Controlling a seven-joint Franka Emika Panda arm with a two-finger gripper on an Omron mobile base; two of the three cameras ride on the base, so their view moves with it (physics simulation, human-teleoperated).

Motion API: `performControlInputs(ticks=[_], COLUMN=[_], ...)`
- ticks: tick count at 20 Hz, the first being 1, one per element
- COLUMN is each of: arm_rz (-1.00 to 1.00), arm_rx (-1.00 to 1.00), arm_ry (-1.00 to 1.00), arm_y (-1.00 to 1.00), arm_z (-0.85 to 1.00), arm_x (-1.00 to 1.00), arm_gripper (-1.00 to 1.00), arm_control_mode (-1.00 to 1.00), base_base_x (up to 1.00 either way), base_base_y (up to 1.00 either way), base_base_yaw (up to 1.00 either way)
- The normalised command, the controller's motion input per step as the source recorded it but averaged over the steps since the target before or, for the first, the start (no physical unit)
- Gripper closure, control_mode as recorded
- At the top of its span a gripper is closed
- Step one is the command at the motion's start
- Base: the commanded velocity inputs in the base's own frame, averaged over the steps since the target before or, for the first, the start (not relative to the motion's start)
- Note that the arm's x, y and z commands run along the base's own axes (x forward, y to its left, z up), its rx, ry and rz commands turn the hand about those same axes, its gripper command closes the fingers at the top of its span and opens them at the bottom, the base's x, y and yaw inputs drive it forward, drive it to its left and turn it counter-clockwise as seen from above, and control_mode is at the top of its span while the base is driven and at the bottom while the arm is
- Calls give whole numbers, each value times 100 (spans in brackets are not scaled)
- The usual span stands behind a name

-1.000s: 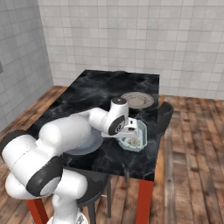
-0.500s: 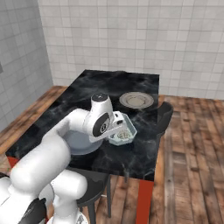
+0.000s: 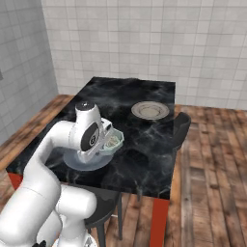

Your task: Place two dumplings into each of the tupperware containers and then place the containers in the fridge.

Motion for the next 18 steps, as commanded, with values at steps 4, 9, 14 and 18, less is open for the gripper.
performControlInputs(ticks=[4,9,14,18], arm_rz=[39,14,10,8], arm_rx=[-7,1,0,0], arm_ry=[14,-1,-11,-20], arm_y=[41,-6,0,-1], arm_z=[42,17,27,35], arm_x=[-17,-51,-82,-71], arm_gripper=[100,100,100,100], arm_control_mode=[-100,-100,-100,-100], base_base_x=[0,0,0,0], base_base_y=[0,0,0,0], base_base_yaw=[0,0,0,0])
